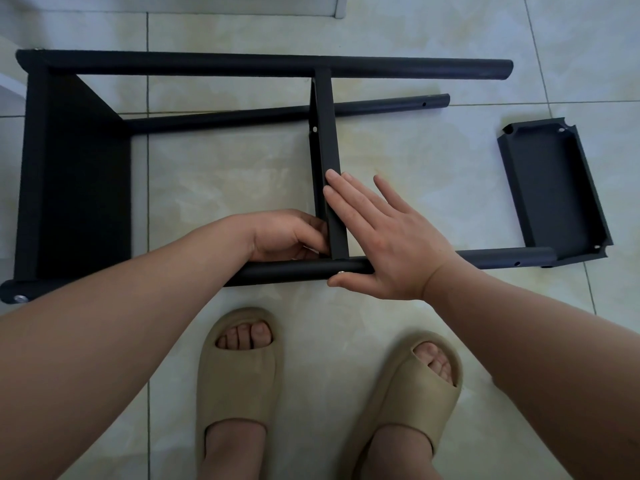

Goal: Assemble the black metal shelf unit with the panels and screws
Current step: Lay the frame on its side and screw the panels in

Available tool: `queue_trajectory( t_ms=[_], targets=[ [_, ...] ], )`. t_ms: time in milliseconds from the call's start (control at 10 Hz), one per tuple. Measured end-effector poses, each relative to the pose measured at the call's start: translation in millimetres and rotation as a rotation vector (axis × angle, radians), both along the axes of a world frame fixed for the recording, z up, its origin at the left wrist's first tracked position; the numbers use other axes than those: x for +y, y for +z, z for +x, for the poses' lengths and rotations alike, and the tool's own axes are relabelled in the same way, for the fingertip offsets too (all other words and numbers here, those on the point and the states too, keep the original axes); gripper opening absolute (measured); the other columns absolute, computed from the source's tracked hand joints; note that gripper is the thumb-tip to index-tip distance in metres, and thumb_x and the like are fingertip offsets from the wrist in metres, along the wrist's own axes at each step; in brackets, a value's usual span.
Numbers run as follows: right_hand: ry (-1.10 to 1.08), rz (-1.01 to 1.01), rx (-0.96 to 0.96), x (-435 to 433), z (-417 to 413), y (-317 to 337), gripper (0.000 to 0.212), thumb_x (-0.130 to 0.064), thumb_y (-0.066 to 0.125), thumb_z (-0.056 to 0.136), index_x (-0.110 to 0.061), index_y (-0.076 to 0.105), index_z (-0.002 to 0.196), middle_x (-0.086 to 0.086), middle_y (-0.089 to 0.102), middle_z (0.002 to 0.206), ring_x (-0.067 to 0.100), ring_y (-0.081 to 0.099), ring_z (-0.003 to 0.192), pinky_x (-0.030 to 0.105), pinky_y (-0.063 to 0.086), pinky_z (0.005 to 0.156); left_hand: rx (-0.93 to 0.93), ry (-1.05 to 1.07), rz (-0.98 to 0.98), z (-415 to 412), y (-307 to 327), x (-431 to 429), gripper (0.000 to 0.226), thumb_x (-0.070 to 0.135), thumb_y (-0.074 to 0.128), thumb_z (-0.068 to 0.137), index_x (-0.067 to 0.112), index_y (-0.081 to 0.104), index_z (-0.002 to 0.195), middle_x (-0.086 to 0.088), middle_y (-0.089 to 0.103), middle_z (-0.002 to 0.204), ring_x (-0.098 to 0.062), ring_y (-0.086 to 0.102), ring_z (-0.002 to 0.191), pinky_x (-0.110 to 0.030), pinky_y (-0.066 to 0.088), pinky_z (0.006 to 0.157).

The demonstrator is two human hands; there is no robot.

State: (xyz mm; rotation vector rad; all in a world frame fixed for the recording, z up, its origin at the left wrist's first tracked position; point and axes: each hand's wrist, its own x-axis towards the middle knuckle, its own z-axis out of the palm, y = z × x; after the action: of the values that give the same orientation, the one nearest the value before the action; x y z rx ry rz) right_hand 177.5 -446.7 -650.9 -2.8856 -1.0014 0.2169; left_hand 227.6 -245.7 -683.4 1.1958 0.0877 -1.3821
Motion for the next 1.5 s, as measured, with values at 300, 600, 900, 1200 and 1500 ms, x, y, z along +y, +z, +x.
queue_trajectory(
  t_ms=[300, 600, 900, 1200, 1500],
  targets=[
    [-0.001, 0.006, 0.004, -0.2, 0.1, 1.5, 0.105, -0.078, 0.036, 0.090, -0.003, 0.015, 0.160, 0.011, 0.006, 0.169, 0.025, 0.009, 0.157, 0.053, 0.015, 0.125, -0.092, -0.075, 0.091, -2.5, 2.1, -0.5, 0.018, -0.007, 0.051, 0.092, 0.001, 0.067, 0.087, -0.008, 0.070, 0.073, -0.014, 0.068, 0.064, -0.024, 0.053, 0.061],
    [-0.003, 0.012, -0.002, -0.2, 0.2, 0.6, 0.105, -0.078, 0.037, 0.090, -0.002, 0.016, 0.160, 0.012, 0.008, 0.169, 0.025, 0.009, 0.157, 0.053, 0.015, 0.125, -0.029, -0.059, 0.030, -1.2, 2.8, -1.9, 0.017, -0.005, 0.048, 0.093, -0.002, 0.065, 0.094, -0.009, 0.070, 0.083, -0.017, 0.069, 0.075, -0.025, 0.055, 0.069],
    [0.000, 0.017, -0.006, -0.3, 0.2, -0.1, 0.105, -0.078, 0.037, 0.090, -0.002, 0.017, 0.160, 0.012, 0.008, 0.169, 0.026, 0.010, 0.157, 0.053, 0.016, 0.125, -0.026, 0.006, 0.049, -1.0, 1.7, -1.7, 0.019, -0.013, 0.048, 0.091, -0.003, 0.058, 0.103, -0.014, 0.065, 0.081, -0.019, 0.068, 0.068, -0.025, 0.056, 0.066],
    [0.002, 0.021, -0.008, -0.6, 0.3, -1.6, 0.105, -0.078, 0.038, 0.090, -0.003, 0.017, 0.160, 0.011, 0.008, 0.169, 0.025, 0.009, 0.157, 0.053, 0.016, 0.125, -0.119, -0.095, 0.111, -2.2, 1.4, -2.1, 0.020, -0.006, 0.051, 0.092, 0.003, 0.068, 0.084, -0.007, 0.071, 0.073, -0.015, 0.068, 0.065, -0.022, 0.053, 0.060],
    [0.000, 0.021, -0.006, -0.6, 0.1, -1.4, 0.105, -0.079, 0.037, 0.090, -0.003, 0.016, 0.160, 0.011, 0.007, 0.170, 0.025, 0.008, 0.157, 0.053, 0.016, 0.125, -0.031, -0.053, 0.018, -0.3, 0.6, -2.0, 0.020, -0.010, 0.044, 0.091, -0.001, 0.062, 0.095, -0.007, 0.068, 0.077, -0.015, 0.067, 0.068, -0.024, 0.054, 0.064]
  ],
)
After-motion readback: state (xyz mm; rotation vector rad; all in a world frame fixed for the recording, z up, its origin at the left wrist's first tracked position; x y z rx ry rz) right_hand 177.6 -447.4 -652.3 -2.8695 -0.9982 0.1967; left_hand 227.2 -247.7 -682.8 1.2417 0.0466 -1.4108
